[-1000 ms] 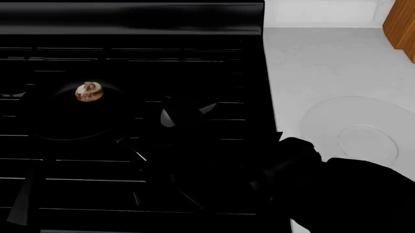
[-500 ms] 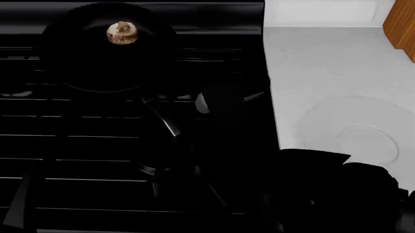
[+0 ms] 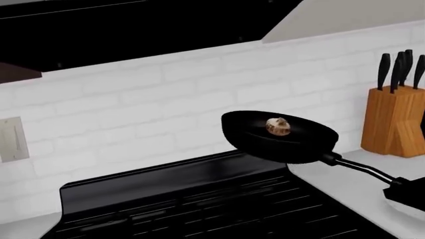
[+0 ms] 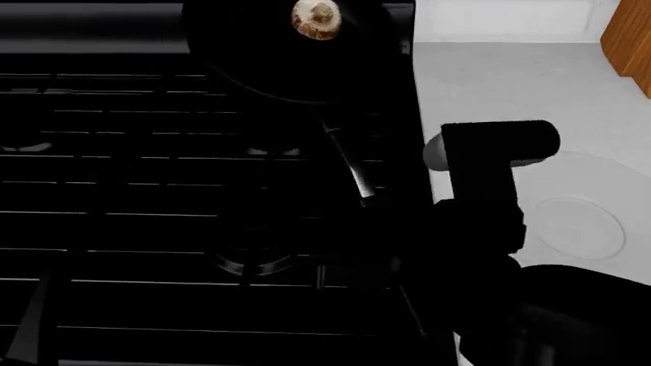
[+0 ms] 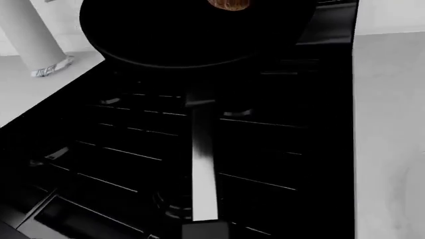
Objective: Pick up the pan and dump the vegetables in it onto the plate. Then return the pan to the stove.
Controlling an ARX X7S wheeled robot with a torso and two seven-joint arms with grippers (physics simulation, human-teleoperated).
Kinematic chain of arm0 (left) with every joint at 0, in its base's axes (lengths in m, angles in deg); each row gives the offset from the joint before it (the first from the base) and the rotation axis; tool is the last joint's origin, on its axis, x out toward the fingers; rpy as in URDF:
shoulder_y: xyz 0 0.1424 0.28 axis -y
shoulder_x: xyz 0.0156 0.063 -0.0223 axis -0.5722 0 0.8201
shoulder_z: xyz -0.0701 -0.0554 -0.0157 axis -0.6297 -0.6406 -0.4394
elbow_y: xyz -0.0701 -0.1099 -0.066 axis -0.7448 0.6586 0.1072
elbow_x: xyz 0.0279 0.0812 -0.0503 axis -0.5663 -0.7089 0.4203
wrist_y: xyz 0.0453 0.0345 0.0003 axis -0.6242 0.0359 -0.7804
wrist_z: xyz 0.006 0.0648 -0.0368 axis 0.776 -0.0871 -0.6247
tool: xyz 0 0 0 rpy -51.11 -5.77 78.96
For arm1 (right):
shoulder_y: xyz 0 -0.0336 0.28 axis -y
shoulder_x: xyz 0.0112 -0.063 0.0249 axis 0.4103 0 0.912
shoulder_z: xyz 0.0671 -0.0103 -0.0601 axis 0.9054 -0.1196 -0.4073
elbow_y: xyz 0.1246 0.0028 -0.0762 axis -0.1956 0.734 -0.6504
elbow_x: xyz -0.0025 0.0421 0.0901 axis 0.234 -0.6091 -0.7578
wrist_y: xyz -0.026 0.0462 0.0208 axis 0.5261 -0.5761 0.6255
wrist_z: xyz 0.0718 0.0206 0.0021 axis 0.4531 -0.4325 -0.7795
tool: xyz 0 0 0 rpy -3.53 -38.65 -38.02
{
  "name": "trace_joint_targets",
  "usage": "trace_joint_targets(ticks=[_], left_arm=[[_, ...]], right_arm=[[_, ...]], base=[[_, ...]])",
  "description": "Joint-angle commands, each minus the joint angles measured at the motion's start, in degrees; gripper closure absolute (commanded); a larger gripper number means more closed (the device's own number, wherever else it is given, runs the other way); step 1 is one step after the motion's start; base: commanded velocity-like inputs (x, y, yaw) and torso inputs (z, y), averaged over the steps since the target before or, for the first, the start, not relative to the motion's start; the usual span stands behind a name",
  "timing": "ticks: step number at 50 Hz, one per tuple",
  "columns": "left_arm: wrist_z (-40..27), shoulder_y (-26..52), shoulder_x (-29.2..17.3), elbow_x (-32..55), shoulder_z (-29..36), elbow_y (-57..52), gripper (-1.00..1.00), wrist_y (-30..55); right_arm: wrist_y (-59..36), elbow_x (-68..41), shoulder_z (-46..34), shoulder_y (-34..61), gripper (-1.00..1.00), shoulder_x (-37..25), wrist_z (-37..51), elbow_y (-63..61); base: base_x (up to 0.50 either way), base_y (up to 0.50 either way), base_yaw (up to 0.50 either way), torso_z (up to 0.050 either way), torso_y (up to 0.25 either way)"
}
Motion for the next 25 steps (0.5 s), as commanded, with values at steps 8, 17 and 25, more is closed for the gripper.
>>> trace_joint_targets(ticks=[8, 17, 25], left_arm=[[-0.4, -0.4, -0.3, -0.6, 0.8, -0.2, -1.00, -0.4], [-0.8, 0.5, 0.1, -0.4, 1.4, -0.9, -1.00, 0.6], [-1.1, 1.0, -0.1, -0.3, 1.9, -0.9, -1.00, 0.6]], right_arm=[[8.7, 4.3, 8.3, -0.4, 1.00, -9.6, -2.1, -3.3], [16.2, 4.5, 8.2, -7.4, 1.00, -11.1, -4.6, -4.8], [24.5, 4.5, 8.7, -14.1, 1.00, -11.0, -7.9, -5.5]], base=[[0.00, 0.00, 0.00, 0.000, 0.003], [0.00, 0.00, 0.00, 0.001, 0.002], [0.00, 0.00, 0.00, 0.000, 0.003]])
